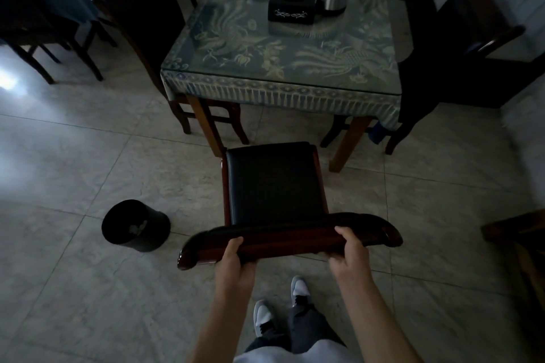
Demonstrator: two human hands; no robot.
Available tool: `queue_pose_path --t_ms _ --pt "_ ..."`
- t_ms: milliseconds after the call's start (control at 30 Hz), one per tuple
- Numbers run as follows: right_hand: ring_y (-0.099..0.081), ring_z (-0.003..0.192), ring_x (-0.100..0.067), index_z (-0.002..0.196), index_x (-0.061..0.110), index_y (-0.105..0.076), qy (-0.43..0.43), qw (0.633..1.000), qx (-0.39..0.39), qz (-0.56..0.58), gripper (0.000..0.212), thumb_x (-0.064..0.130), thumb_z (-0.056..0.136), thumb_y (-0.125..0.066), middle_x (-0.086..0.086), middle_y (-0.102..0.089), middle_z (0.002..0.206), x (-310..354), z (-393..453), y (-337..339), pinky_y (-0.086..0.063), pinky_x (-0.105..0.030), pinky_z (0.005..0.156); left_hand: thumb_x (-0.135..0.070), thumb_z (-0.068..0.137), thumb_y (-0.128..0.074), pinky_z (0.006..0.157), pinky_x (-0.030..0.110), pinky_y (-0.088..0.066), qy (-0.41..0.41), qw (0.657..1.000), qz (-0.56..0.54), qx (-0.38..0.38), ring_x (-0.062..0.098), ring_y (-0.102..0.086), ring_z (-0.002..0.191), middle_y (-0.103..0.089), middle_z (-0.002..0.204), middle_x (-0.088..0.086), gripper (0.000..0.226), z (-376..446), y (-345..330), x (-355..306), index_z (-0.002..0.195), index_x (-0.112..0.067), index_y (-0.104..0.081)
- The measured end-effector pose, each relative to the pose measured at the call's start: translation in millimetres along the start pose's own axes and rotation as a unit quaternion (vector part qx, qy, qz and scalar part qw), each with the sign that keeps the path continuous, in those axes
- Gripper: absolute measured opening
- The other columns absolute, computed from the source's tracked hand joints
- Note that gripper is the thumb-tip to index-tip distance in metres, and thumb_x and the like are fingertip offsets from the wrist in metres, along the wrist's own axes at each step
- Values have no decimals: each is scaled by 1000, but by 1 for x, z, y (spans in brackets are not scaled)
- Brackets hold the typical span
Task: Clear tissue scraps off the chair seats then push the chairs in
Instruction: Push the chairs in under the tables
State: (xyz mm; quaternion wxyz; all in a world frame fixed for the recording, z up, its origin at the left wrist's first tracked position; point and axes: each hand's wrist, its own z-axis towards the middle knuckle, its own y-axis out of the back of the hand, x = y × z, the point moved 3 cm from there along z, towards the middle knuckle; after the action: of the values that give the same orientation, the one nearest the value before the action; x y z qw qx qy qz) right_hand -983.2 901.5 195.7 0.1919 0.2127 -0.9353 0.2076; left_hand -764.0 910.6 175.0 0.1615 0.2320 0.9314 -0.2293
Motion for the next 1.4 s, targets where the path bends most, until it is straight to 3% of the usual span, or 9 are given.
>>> queue_pose_path --t_ms 100,400,567,633,833,1100,1300,1400 --pt "-61 113 -38 127 7 -57 9 1000 2 14 45 -1 84 -66 -20 -64 125 -3 4 -4 -46 -58 101 -5 92 -59 70 42 -55 -1 1000 17 2 31 -65 99 -67 110 18 29 8 -10 -10 121 -5 -57" --pt "-62 113 -37 128 12 -57 23 998 4 60 47 2 83 -67 -18 -64 125 -9 12 -26 -50 -54 97 -5 90 -62 70 39 -56 -17 998 64 24 29 -68 96 -70 108 17 27 33 -36 -35 118 -5 -60" --pt "-63 111 -35 128 11 -58 23 997 3 68 46 3 84 -67 -16 -66 123 -11 18 -50 -55 -42 73 -4 89 -63 60 37 -59 -34 995 94 23 26 -70 84 -72 93 13 10 50 -55 -55 99 -8 -64" --pt "-64 109 -35 127 10 -59 16 997 -1 77 44 3 84 -68 -16 -67 121 -10 24 -60 -55 -42 72 -5 89 -63 60 38 -59 -37 993 103 38 28 -71 87 -72 94 14 10 58 -63 -62 98 -7 -65" --pt "-67 103 -33 121 11 -61 10 994 -8 109 41 1 82 -70 -15 -69 115 -2 42 -91 -58 -41 66 -5 91 -61 89 54 -54 -52 990 118 61 37 -65 105 -68 111 20 19 79 -94 -79 109 -4 -62" --pt "-68 102 -30 115 13 -64 18 994 -12 103 36 4 81 -72 -12 -71 112 14 71 -131 -58 -43 76 -5 90 -62 98 58 -46 -59 988 134 55 35 -65 101 -68 105 18 14 108 -140 -98 103 -8 -61" --pt "-68 103 -30 113 13 -64 9 993 -17 113 35 4 81 -73 -12 -71 112 29 90 -160 -57 -44 84 -6 89 -64 97 56 -49 -53 988 134 60 34 -65 101 -67 110 17 18 130 -173 -109 106 -11 -60" --pt "-69 101 -29 111 14 -66 10 994 -11 109 33 6 80 -74 -11 -72 110 36 100 -171 -59 -41 76 -6 89 -65 98 58 -50 -55 988 133 54 35 -66 104 -71 106 16 19 141 -186 -112 107 -9 -61"
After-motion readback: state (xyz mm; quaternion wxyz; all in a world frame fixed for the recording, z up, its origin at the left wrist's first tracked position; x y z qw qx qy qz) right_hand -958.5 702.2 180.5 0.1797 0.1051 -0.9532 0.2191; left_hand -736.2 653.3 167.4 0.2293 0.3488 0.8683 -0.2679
